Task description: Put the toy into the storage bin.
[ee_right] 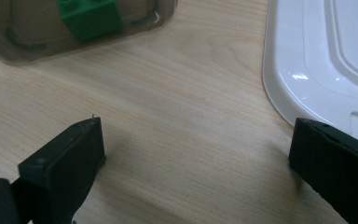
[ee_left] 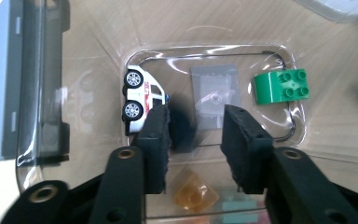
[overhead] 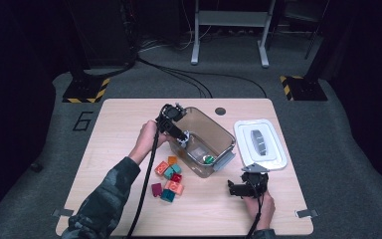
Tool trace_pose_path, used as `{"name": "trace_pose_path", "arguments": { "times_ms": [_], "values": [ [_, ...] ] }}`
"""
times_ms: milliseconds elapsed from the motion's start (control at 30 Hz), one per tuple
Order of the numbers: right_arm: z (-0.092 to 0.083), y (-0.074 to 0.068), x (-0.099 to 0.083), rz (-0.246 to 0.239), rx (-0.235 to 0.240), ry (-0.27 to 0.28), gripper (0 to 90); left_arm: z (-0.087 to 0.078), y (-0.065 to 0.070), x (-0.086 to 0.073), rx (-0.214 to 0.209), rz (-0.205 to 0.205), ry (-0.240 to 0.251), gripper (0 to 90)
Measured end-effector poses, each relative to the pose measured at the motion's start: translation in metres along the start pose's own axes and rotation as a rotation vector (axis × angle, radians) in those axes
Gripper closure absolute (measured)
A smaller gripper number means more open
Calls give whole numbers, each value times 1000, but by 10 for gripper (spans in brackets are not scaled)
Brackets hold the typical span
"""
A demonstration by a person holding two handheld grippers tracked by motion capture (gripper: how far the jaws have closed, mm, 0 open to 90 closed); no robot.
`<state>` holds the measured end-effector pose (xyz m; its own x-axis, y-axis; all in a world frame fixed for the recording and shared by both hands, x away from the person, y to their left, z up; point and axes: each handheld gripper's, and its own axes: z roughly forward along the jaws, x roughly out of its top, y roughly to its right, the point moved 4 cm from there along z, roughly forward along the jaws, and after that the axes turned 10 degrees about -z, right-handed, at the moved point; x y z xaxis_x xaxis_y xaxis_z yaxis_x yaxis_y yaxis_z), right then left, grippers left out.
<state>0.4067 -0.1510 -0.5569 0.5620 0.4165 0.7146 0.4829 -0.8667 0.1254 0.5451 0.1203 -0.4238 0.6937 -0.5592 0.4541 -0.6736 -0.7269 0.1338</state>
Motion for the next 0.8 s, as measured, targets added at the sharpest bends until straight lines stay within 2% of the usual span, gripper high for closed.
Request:
{"name": "trace_pose_path", "arguments": {
  "times_ms": [67,200,233,400,567,800],
  "values": [
    [0,0,0,1,0,0,27,-2,0,0,-1,-4,8,557],
    [0,0,0,0,0,0,27,-10,2,-1,13,-8,33,404],
    [0,0,0,0,0,0,27,-12,2,-2,14,-10,45,404],
    [0,0,0,0,1,0,27,-32,7,-8,18,12,109,280],
    [0,0,0,1,1,1,27,-53,9,-21,44,23,170,159],
    [0,0,0,1,1,1,28,-70,9,-48,56,25,218,153]
  ]
}}
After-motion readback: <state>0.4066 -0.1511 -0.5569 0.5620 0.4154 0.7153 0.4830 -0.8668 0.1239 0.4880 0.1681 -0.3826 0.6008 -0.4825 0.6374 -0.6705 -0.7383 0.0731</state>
